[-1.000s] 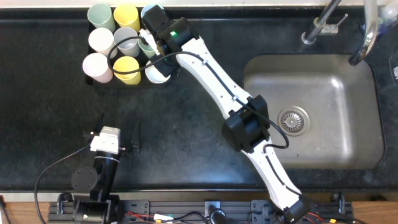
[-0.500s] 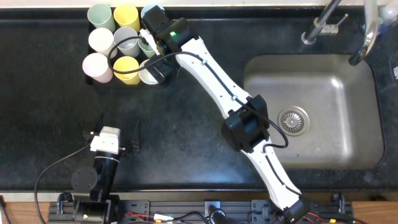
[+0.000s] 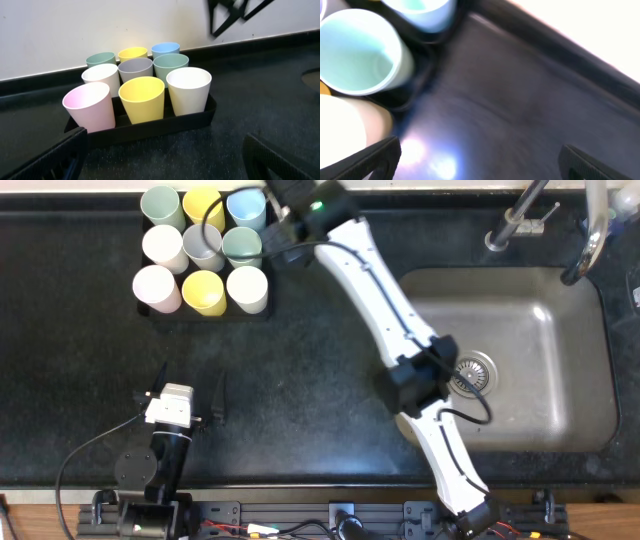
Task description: Store Cups
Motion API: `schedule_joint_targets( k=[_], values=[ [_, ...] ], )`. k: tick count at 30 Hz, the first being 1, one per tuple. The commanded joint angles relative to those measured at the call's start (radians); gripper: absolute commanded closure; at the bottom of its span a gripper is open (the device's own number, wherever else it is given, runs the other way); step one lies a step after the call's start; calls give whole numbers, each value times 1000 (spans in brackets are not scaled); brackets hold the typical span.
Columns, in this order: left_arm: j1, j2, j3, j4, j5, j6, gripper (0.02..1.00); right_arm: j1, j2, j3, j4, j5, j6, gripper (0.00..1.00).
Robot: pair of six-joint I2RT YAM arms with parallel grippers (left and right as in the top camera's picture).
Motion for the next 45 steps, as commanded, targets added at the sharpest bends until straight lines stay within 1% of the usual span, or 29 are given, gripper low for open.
schedule_joint_targets(
  k=[1,4,5,7,8,9,10,11,12,15,16,19,22,24,29,39,45],
  values=[
    [-1,-10,-5,2,-5,15,20,-90,-301,43,-83,76,47,3],
    [-1,-10,-5,2,-5,15,23,-182,-470,-79,-98,140,82,3],
    [-1,-10,-5,2,-5,15,20,-211,-530,-135,-98,140,90,3],
    [-1,-10,-5,2,-5,15,20,-286,-690,-308,-95,122,105,3],
    [-1,-10,-5,2,-5,15,20,-350,-861,-516,-82,83,106,3],
    [-1,-10,-5,2,-5,15,20,-387,-1036,-739,-44,43,107,3],
    [-1,-10,-5,2,-5,15,20,-398,-1131,-861,-13,22,107,3],
    [-1,-10,-5,2,-5,15,20,-418,-1334,-1118,80,-19,107,3],
    [-1,-10,-5,2,-5,15,20,-443,-1514,-1354,197,-27,111,5],
    [-1,-10,-5,2,-5,15,20,-504,-1802,-1721,427,-14,113,3],
    [-1,-10,-5,2,-5,15,23,-515,-1864,-1798,484,-5,113,3],
    [-1,-10,-5,2,-5,15,20,-528,-2101,-2085,761,74,113,3],
    [-1,-10,-5,2,-5,15,20,-527,-2223,-2222,858,85,113,3],
    [-1,-10,-5,2,-5,15,20,-527,-2295,-2289,840,85,113,5],
    [-1,-10,-5,2,-5,15,20,-527,-2347,-2373,747,84,113,3],
    [-1,-10,-5,2,-5,15,20,-526,-2363,-2503,749,84,113,5],
    [-1,-10,-5,2,-5,15,20,-526,-2473,-2607,796,77,113,3]
  ],
)
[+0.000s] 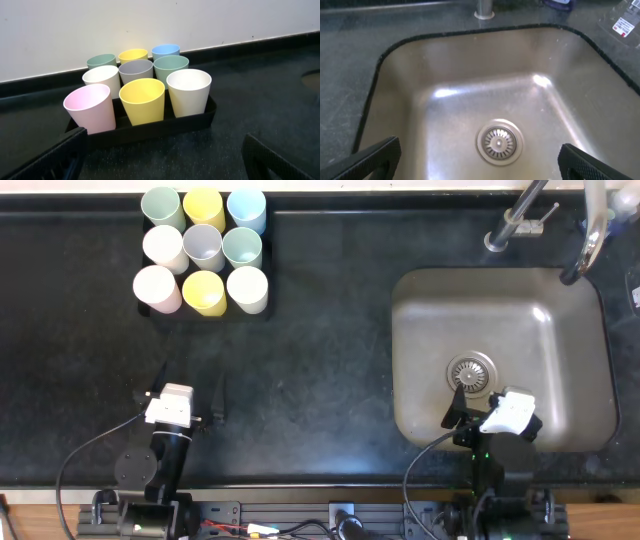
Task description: Store Cups
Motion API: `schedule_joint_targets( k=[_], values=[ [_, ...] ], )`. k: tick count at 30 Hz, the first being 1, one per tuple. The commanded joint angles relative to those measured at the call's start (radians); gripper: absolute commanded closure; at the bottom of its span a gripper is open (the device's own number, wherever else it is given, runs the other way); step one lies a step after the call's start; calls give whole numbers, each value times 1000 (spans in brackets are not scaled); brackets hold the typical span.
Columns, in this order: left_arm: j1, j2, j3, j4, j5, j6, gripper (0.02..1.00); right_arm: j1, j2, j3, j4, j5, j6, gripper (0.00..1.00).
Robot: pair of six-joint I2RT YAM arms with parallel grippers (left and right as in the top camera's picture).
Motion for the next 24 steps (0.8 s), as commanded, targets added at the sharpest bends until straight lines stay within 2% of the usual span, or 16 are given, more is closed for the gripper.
schedule_joint_targets(
  k=[1,4,20,24],
  values=[
    [-1,-7,-2,-2,-4,15,20,-4,-61,-51,31,-19,8,5],
    [-1,-7,-2,-2,-4,15,20,-4,-65,-53,34,-47,8,3],
    [-1,-7,-2,-2,-4,15,20,-4,-64,-54,39,-49,8,3],
    [-1,-7,-2,-2,-4,15,20,-6,-64,-54,39,-42,-48,3]
  ],
)
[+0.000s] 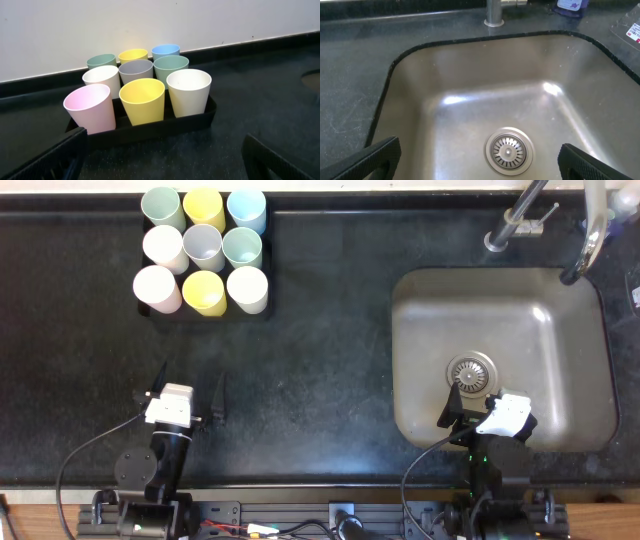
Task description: Store Cups
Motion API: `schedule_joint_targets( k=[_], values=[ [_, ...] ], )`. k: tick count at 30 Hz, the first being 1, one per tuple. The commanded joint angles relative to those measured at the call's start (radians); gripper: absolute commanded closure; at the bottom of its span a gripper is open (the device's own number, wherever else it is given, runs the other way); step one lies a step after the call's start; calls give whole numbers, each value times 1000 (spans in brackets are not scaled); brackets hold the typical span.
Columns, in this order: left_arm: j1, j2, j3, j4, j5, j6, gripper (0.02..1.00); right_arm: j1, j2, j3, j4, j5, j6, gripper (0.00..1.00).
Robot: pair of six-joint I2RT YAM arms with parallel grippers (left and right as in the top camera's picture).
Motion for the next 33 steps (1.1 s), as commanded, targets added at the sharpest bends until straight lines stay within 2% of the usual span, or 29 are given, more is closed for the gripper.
schedule_joint_targets(
  k=[1,8,13,16,21,24,26,33],
  values=[
    [-1,-7,-2,-2,-4,15,20,-6,-14,-16,6,-6,-43,3],
    [-1,-7,-2,-2,-4,15,20,-6,-14,-16,13,2,-54,3],
    [-1,-7,-2,-2,-4,15,20,-6,-14,-52,213,-89,-43,3],
    [-1,-7,-2,-2,-4,15,20,-6,-14,-72,295,-95,-43,3],
    [-1,-7,-2,-2,-4,15,20,-6,-15,-167,565,-131,-47,3],
    [-1,-7,-2,-2,-4,15,20,-6,-21,-172,564,-223,-46,3],
    [-1,-7,-2,-2,-4,15,20,-5,-21,-172,565,-250,-45,3],
    [-1,-7,-2,-2,-4,15,20,-6,-21,-172,564,-242,-38,3]
  ],
)
